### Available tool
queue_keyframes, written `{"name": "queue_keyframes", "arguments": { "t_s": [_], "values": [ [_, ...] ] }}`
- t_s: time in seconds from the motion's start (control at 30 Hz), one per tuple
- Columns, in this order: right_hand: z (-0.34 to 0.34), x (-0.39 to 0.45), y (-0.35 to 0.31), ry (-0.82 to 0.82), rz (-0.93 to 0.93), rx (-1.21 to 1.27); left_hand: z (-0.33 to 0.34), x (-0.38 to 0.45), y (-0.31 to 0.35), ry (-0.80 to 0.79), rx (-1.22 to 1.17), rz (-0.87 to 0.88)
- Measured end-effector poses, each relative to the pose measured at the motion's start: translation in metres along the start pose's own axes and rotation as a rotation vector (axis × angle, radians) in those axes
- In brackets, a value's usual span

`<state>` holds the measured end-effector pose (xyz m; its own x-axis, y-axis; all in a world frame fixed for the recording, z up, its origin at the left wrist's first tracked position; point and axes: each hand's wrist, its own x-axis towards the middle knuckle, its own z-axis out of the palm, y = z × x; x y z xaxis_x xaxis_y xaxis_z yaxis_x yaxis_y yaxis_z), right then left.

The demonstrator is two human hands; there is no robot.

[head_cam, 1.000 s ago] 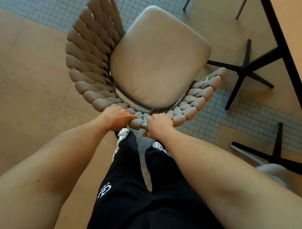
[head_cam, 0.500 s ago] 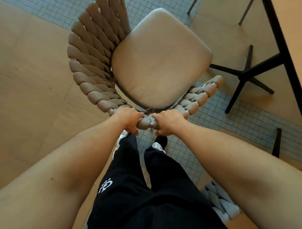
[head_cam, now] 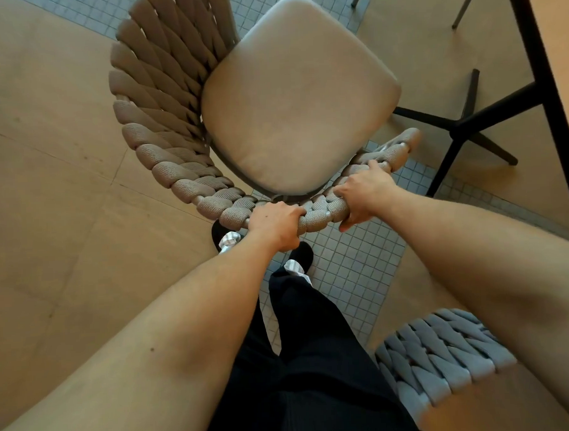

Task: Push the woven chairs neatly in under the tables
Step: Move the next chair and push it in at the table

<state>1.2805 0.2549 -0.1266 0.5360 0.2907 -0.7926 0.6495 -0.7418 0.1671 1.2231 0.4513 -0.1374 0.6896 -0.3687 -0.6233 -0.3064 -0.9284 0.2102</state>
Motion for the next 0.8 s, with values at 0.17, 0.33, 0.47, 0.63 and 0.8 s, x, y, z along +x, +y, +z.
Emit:
{"name": "queue_keyframes", "arguments": {
  "t_s": [0.17,0.33,0.47,0.63,0.8],
  "values": [
    [-0.002,-0.002,-0.006,-0.022,0.025,-0.037,-0.003,-0.003,-0.003,0.028,0.019,0.037],
    [-0.004,-0.011,-0.027,-0.061,0.05,0.042,-0.003,-0.016,-0.014,-0.007,0.082,0.095],
    [-0.006,-0.016,-0.05,-0.08,0.08,0.12,-0.004,-0.026,-0.029,-0.063,0.119,0.126],
    [-0.016,-0.021,-0.084,-0.099,0.094,0.262,-0.008,-0.038,-0.059,-0.121,0.221,0.196],
    [-0.034,-0.02,-0.123,-0.1,0.122,0.41,-0.015,-0.048,-0.095,-0.175,0.329,0.203]
  ]
}}
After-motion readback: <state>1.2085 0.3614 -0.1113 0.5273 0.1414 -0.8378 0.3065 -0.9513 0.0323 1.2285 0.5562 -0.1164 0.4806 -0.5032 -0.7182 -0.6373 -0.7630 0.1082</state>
